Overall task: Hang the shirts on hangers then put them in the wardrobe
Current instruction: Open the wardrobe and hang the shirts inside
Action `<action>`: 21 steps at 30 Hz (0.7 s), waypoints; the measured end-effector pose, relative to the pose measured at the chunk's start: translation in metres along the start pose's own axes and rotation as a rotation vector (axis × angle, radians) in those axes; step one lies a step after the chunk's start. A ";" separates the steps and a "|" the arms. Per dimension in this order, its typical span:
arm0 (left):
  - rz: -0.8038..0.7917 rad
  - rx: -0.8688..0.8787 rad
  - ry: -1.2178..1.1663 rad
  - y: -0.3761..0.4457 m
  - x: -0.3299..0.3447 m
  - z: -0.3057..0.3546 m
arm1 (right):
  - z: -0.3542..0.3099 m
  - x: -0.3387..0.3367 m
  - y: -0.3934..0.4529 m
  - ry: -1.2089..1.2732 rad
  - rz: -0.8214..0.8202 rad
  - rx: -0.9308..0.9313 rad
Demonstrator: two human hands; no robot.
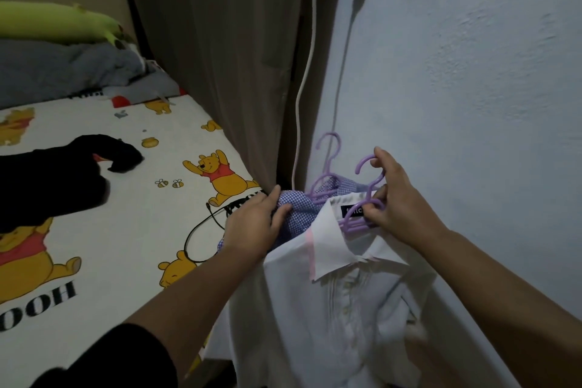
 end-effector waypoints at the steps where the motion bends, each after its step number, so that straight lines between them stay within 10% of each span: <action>1: 0.009 0.033 0.006 -0.001 -0.003 0.007 | -0.002 -0.005 -0.001 0.002 0.014 0.002; 21: 0.084 0.497 -0.121 -0.007 -0.087 0.178 | -0.034 -0.183 -0.064 0.126 0.336 0.018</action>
Point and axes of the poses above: each hand's wrist, its own y-axis towards the middle knuckle, its own x-axis out of the palm, z = x × y, the point moved 3 cm from there along y, towards the middle knuckle, and after that the axes turned 10 degrees about -y, right-handed, at the moved point
